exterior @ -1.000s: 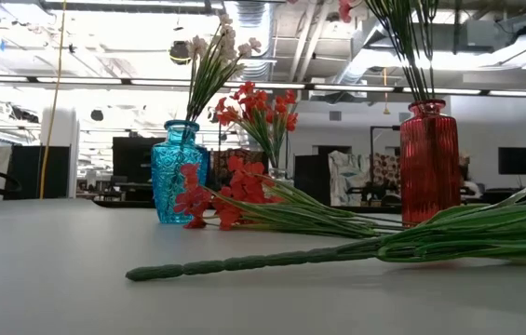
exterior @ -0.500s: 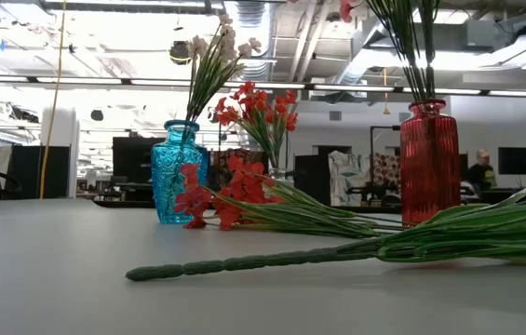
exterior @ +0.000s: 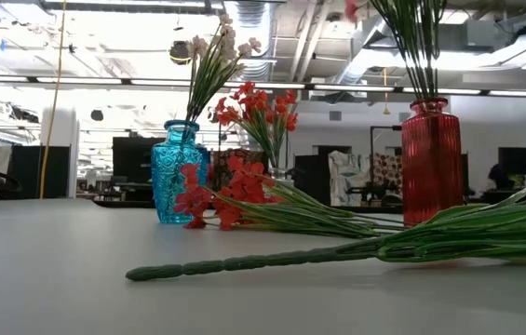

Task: Sort flowers into vase by color
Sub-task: Put the pink flower into the red vase

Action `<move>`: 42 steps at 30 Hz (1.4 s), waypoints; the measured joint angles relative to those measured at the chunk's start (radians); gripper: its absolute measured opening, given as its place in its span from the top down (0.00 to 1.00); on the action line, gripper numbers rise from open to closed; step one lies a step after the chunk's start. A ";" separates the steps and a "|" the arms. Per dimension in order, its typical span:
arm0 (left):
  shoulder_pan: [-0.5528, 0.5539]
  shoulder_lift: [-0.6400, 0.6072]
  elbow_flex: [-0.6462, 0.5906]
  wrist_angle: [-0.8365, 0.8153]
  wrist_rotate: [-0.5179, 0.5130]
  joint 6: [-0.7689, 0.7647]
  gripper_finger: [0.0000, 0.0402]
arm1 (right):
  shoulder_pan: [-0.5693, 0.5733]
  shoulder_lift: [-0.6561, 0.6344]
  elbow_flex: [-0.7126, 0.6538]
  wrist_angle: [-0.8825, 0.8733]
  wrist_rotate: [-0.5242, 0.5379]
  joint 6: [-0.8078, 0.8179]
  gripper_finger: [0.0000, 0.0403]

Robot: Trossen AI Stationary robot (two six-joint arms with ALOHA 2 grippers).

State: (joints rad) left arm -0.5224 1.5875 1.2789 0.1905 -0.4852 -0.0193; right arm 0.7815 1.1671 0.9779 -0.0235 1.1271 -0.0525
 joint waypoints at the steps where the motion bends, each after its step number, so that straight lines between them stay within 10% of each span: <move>1: 0.000 0.000 0.000 0.000 0.000 0.000 0.64 | 0.000 0.000 0.000 0.005 0.000 0.000 0.90; 25: 0.000 0.000 0.000 0.000 0.000 -0.003 0.64 | 0.011 -0.004 0.000 0.237 0.001 -0.211 0.90; 42: 0.000 0.000 0.000 0.001 0.000 -0.003 0.64 | 0.110 -0.005 0.000 0.317 0.187 -0.245 0.90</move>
State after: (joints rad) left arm -0.5220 1.5875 1.2785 0.1913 -0.4850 -0.0223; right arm 0.8913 1.1622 0.9779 0.2931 1.3140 -0.2973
